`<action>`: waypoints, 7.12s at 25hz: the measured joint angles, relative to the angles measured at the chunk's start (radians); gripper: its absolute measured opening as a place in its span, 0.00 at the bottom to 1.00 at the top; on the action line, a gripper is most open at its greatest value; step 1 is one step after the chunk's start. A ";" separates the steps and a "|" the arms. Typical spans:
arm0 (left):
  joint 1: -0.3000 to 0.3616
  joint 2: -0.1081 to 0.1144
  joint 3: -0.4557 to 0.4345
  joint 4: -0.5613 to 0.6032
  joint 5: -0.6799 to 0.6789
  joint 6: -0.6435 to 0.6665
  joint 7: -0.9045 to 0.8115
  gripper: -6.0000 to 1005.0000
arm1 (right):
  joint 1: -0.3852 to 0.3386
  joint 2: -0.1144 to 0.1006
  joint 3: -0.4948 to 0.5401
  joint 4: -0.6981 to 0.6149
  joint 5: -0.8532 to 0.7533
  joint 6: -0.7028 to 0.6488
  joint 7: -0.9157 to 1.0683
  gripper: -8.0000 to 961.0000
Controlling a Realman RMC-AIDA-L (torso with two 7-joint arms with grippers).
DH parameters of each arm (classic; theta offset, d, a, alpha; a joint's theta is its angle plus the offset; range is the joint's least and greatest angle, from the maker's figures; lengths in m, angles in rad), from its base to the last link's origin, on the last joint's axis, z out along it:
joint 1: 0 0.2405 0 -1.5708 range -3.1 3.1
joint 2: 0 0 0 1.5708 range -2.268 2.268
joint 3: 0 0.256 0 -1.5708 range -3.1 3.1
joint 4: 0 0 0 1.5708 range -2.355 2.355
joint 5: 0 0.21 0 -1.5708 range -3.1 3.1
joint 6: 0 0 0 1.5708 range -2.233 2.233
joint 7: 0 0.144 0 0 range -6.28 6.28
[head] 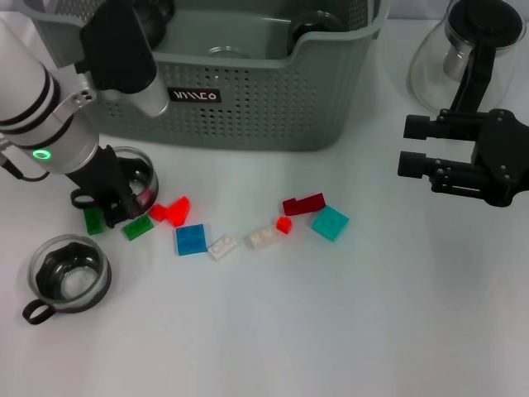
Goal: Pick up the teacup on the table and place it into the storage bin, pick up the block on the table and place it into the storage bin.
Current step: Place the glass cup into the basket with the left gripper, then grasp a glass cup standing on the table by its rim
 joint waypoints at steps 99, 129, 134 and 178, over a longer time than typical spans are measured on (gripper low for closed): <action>-0.506 0.076 -0.204 -0.541 -0.018 -0.555 -0.349 0.39 | 0.000 0.009 0.019 0.067 -0.035 0.009 -0.034 0.64; 0.067 0.251 -0.768 -0.494 -1.169 0.358 0.340 0.60 | 0.003 0.011 0.018 0.069 -0.035 0.002 -0.034 0.64; 0.099 0.246 -0.721 -0.294 -0.936 0.475 0.315 0.60 | 0.002 0.009 0.018 0.069 -0.035 0.001 -0.033 0.64; 0.103 0.041 -0.240 0.071 0.003 0.202 0.046 0.59 | 0.012 0.009 0.012 0.069 -0.035 0.003 -0.034 0.64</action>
